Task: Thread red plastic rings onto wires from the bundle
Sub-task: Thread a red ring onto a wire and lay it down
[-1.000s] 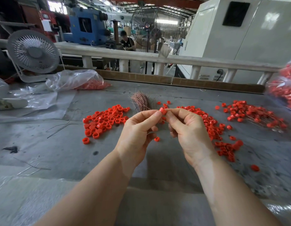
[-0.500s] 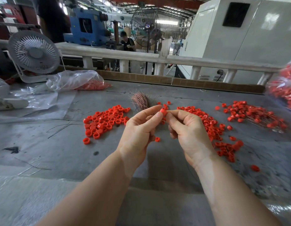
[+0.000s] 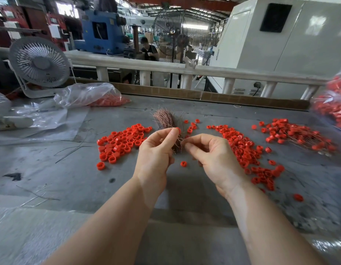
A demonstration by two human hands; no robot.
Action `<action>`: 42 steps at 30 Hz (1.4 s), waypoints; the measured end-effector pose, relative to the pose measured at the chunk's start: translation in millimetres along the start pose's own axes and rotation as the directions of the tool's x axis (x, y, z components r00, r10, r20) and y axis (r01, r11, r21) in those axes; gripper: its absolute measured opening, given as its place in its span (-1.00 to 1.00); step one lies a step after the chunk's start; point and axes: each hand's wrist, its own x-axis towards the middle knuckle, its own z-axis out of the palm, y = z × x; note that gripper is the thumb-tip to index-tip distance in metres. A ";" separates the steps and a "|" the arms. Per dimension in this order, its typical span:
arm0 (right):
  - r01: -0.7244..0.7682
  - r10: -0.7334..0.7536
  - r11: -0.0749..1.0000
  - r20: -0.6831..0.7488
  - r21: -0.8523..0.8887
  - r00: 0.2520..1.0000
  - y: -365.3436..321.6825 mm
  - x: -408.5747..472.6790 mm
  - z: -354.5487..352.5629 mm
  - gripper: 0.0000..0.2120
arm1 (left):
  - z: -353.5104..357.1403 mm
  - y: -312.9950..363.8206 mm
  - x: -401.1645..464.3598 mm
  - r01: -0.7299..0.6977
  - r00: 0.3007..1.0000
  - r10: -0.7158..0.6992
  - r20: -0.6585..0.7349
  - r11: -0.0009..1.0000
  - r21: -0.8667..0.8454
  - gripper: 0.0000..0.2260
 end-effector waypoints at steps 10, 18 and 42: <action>0.013 -0.013 1.000 0.002 -0.020 1.000 -3.4 -0.2 -1.2 -0.84 | -0.6 -2.3 0.5 -0.041 0.999 0.041 0.003 0.996 0.077 -0.93; 0.029 -0.034 0.988 -0.029 -0.151 0.999 -3.9 -0.8 -2.1 -0.89 | 1.0 -3.2 -0.1 -0.052 0.998 0.046 0.051 0.991 0.123 -0.96; -0.313 -0.268 0.498 -0.487 -0.809 0.831 20.4 10.8 -65.6 -0.80 | -5.1 -15.7 5.3 -0.245 0.966 0.204 0.157 0.548 0.800 -0.85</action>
